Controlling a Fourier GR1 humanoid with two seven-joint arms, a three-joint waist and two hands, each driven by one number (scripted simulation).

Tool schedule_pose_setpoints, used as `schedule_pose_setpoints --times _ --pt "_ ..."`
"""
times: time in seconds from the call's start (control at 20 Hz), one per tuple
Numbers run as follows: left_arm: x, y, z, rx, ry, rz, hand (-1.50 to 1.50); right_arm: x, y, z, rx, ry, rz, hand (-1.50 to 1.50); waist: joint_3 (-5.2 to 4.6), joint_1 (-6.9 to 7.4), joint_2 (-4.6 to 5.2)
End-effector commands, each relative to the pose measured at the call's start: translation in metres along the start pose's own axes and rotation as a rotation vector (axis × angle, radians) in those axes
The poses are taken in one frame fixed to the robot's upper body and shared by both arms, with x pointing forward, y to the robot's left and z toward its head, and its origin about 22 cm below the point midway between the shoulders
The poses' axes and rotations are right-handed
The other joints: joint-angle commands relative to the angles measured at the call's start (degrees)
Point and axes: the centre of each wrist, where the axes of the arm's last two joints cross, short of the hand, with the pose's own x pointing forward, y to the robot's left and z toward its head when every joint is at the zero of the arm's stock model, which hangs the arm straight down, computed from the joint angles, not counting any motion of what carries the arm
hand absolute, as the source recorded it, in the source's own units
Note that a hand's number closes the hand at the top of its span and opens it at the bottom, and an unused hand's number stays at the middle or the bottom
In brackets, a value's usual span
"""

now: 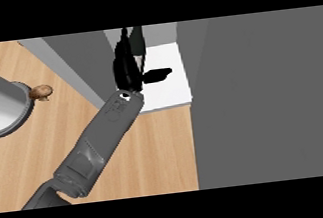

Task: Pick up the wine, place it into the cabinet and close the cabinet

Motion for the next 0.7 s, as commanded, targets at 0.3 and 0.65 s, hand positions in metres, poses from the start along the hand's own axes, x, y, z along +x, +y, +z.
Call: schedule_pose_setpoints --times 0.3,0.65 --pt "0.0 0.007 0.009 0.093 -0.016 0.242 -1.5 0.029 0.024 0.002 -0.016 -0.025 0.029 -1.5 0.0 2.06 -0.73" --pt "0.025 0.004 0.019 0.01 -0.06 0.395 -1.5 0.031 0.024 0.003 -0.035 -0.031 0.03 -1.5 0.1 3.01 -1.15"
